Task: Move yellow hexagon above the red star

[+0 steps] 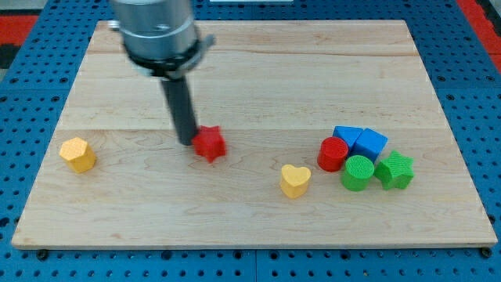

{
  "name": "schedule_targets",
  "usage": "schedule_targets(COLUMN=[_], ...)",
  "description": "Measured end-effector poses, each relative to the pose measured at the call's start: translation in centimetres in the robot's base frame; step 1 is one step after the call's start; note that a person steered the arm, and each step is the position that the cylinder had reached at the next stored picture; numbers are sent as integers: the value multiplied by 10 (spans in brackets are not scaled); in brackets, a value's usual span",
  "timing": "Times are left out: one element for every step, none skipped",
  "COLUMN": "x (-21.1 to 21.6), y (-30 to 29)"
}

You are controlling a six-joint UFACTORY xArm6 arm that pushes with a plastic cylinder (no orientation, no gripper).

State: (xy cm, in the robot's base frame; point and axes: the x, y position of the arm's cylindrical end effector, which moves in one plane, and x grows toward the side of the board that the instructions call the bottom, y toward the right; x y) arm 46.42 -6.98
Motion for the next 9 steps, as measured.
schedule_targets(x=[0,10,14,-23,-71,-70,-47,-31,17], y=[75,133,101,-4,-90,-195,-235,-235,-233])
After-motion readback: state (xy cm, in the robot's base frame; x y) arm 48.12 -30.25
